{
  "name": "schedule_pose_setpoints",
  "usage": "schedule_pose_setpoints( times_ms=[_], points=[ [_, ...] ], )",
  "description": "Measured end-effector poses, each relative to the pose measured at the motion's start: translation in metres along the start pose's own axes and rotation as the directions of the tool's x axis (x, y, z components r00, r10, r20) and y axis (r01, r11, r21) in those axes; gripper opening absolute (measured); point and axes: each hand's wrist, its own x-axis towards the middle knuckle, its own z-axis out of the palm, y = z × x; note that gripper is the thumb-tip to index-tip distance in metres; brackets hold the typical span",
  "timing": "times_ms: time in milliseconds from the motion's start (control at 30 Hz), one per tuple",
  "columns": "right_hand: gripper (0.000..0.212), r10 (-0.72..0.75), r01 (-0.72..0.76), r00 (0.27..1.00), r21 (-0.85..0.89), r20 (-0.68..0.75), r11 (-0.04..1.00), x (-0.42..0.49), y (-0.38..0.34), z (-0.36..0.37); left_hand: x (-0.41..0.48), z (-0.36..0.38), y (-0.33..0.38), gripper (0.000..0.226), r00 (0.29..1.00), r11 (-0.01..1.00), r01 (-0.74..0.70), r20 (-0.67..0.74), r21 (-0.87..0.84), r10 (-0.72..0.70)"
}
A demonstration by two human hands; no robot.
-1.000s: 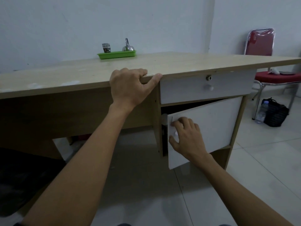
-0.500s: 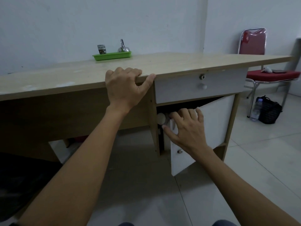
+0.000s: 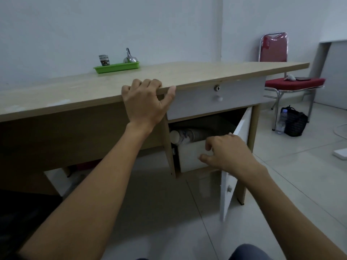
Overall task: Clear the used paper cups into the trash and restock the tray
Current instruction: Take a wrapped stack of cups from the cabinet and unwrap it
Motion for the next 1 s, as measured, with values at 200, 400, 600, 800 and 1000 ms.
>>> schedule_pose_setpoints(
  times_ms=[200, 400, 600, 800, 1000],
  points=[
    [0.048, 0.144, -0.159, 0.979, 0.096, 0.145, 0.983, -0.01, 0.029, -0.03, 0.014, -0.001, 0.037, 0.061, 0.992, 0.999, -0.011, 0.123, 0.036, 0.007],
    [0.052, 0.248, -0.255, 0.965, 0.075, 0.082, 0.964, -0.019, 0.053, -0.018, 0.016, 0.015, 0.055, 0.056, 0.988, 0.993, -0.12, 0.091, -0.022, 0.122],
    [0.049, 0.335, -0.339, 0.94, 0.078, 0.062, 0.938, -0.024, 0.078, -0.005, 0.019, 0.015, 0.063, 0.058, 0.992, 0.996, -0.082, 0.091, -0.023, 0.084],
    [0.05, 0.371, -0.376, 0.927, 0.131, 0.057, 0.917, -0.026, 0.09, 0.003, 0.012, 0.022, 0.063, 0.06, 0.997, 0.997, -0.071, -0.007, -0.028, 0.071],
    [0.05, 0.42, -0.417, 0.907, 0.207, 0.029, 0.885, -0.024, 0.102, 0.013, 0.011, 0.03, 0.06, 0.055, 0.988, 0.996, -0.091, -0.129, -0.002, 0.09]
  ],
)
